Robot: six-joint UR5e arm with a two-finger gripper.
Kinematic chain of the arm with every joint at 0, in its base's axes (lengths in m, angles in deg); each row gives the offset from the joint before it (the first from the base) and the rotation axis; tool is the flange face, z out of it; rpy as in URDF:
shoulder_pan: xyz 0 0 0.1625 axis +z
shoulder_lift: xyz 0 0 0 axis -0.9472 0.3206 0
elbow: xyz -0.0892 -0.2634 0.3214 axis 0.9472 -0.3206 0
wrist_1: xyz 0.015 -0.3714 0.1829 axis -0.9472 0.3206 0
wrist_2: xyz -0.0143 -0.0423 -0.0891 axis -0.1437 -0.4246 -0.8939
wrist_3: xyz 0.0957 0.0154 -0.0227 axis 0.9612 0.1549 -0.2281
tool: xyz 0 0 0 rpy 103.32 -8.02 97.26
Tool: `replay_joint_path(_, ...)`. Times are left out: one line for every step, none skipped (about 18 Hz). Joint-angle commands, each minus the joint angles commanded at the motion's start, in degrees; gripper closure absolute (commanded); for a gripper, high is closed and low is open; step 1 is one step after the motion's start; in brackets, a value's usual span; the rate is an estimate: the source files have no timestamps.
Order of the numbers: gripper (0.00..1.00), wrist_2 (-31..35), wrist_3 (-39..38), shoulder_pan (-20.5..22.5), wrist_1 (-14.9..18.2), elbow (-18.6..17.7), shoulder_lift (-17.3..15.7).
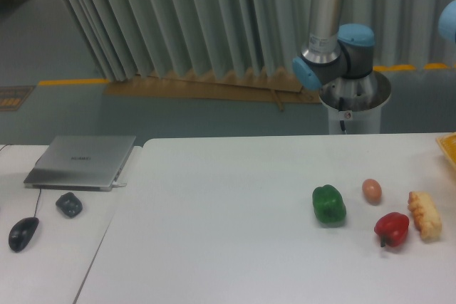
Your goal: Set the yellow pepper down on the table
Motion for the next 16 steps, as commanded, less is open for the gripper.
replay_joint_path(0.0, 0.1, 0.2, -0.1, -0.1, 0.2, 0.0)
replay_joint_path(0.0, 0.1, 0.3, 0.0, -0.1, 0.5, 0.1)
replay_joint_path(0.0, -0.1, 0.5, 0.1, -0.1, 0.5, 0.3)
replay_joint_path(0.0, -0.1, 1.4, 0.3, -0.4, 0.5, 0.4)
replay_joint_path(0.0, -0.1, 2.9, 0.3, -1.6, 0.4, 0.7)
replay_joint_path(0.0, 0.2, 3.9, 0.2, -2.5, 0.1, 0.7)
replay_joint_path(0.0, 0.2, 3.1, 0.0, -3.1, 0.0, 0.6)
replay_joint_path(0.0, 0.2, 3.2, 0.1, -3.3, -0.1, 0.6)
replay_joint_path(0.0, 0.0, 3.1, 0.3, -3.3, 0.0, 0.5)
replay_joint_path(0.0, -0.1, 3.6, 0.3, -3.4, -0.1, 0.4)
replay_joint_path(0.0, -0.1, 4.0, 0.3, -3.7, -0.1, 0.4)
replay_joint_path(0.0, 0.1, 4.0, 0.3, -3.7, -0.1, 0.4)
replay_joint_path(0.0, 0.1, 4.0, 0.3, -3.7, -0.1, 0.4)
replay_joint_path(0.0, 0.1, 4.1, 0.3, -3.7, -0.1, 0.5)
replay_joint_path(0.0, 0.1, 4.1, 0.3, -3.7, -0.2, 0.5)
replay_joint_path(0.0, 0.1, 4.1, 0.3, -3.8, -0.2, 0.5)
